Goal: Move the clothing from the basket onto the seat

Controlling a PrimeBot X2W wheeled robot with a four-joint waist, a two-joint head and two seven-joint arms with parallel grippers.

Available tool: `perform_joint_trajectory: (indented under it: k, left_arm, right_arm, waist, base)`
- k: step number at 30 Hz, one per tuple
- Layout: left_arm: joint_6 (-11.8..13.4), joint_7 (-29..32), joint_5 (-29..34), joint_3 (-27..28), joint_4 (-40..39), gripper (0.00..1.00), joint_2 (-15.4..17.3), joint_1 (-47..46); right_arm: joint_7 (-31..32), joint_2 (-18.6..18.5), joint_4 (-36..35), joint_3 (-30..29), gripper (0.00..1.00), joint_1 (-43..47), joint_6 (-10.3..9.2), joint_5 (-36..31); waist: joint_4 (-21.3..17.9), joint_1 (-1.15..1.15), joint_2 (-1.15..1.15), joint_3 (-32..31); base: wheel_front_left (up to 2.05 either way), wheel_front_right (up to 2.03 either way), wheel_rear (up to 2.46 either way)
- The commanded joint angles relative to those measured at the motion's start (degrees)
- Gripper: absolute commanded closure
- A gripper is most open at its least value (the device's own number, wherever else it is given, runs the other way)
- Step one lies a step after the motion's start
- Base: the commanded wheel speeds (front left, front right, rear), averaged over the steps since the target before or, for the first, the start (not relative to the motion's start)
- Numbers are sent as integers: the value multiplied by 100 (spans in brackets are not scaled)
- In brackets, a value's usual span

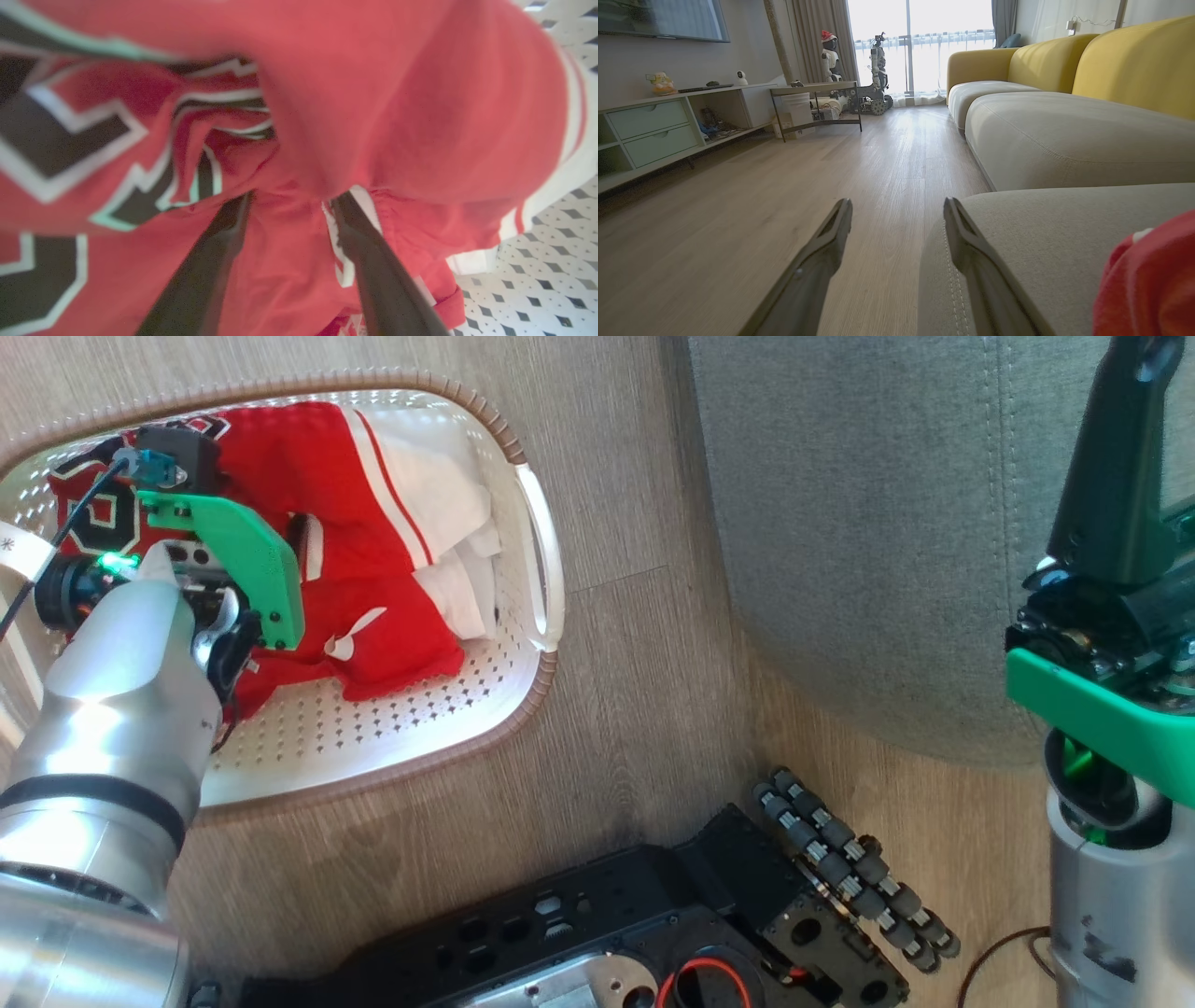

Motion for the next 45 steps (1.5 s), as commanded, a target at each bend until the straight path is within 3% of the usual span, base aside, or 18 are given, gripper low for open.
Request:
perform_joint_trajectory:
  k: [1,2,3,4,12,22,34,45]
  left_arm:
    - [-4,175,-2,18,40,53,125,223]
    - [-4,199,-10,14,42,77,124,222]
    - [-4,199,-10,14,42,77,124,222]
    - [-6,208,-22,6,44,100,126,213]
    - [-19,-15,-53,-41,47,100,147,177]
    - [-34,-388,-210,-110,28,100,-30,388]
    - [-36,-984,-570,-437,-457,100,-263,1160]
    - [-37,-1580,-1033,-953,-1244,100,-272,1837]
  right_arm:
    - [-35,74,-229,44,0,173,41,9]
    - [-35,74,-225,42,0,175,41,10]
    - [-35,74,-225,42,0,175,41,10]
    - [-35,74,-214,44,0,168,41,11]
    - [-35,75,-158,41,0,145,41,11]
    - [-35,75,26,68,0,156,41,43]
    - [-35,44,357,25,0,398,41,15]
    - [-35,-254,782,-43,0,777,41,139]
  waist:
    - [5,0,0,-5]
    - [7,0,0,-8]
    - [7,0,0,-8]
    - [9,0,0,-19]
    - [35,0,0,-93]
    - [163,0,0,-633]
    - [397,0,0,-1912]
    - [744,0,0,-3205]
  base:
    - [0,0,0]
    - [0,0,0]
    - [0,0,0]
    - [0,0,0]
    - [0,0,0]
    - [0,0,0]
    - [0,0,0]
    - [0,0,0]
